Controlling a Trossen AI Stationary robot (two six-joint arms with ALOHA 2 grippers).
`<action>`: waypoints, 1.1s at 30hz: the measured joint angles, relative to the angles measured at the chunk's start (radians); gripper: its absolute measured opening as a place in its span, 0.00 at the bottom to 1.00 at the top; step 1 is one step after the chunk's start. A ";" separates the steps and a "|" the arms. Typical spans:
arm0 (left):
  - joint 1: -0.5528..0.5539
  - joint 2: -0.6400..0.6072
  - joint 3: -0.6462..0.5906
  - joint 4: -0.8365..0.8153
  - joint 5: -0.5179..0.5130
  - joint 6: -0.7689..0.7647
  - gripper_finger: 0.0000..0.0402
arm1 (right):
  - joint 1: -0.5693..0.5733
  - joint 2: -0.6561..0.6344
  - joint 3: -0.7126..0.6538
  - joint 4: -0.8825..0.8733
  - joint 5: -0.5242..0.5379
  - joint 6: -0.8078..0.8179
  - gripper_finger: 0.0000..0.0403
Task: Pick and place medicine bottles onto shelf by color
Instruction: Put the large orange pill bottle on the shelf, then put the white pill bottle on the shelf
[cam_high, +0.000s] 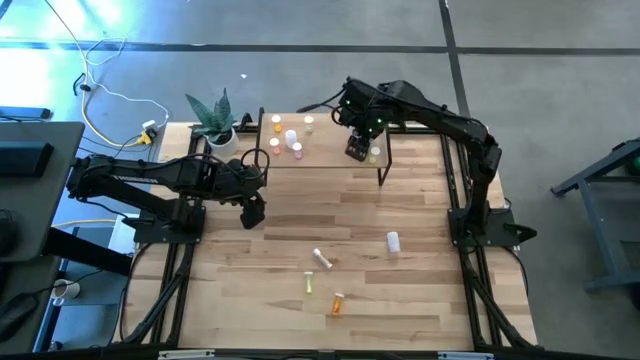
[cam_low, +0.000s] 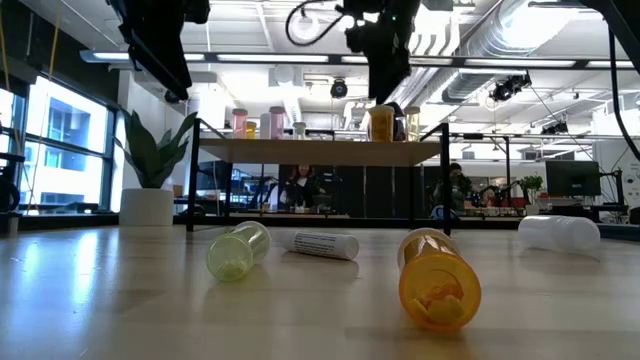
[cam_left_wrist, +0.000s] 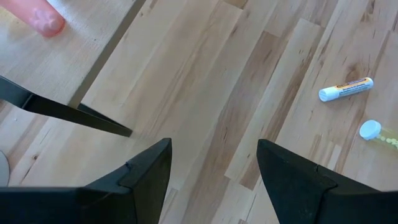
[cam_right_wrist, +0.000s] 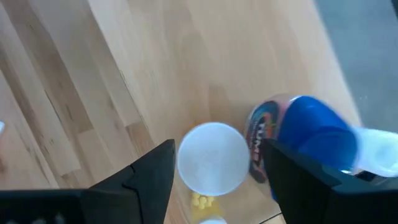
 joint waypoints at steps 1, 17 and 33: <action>0.000 0.000 0.000 0.000 0.000 0.000 0.57 | 0.000 0.000 0.018 -0.007 0.000 0.006 0.57; 0.000 0.000 0.000 0.000 0.000 0.000 0.57 | 0.030 -0.024 0.235 -0.146 -0.071 0.065 0.57; 0.000 0.000 0.000 0.054 0.000 -0.001 0.57 | 0.221 -0.496 -0.319 0.026 0.102 0.630 0.57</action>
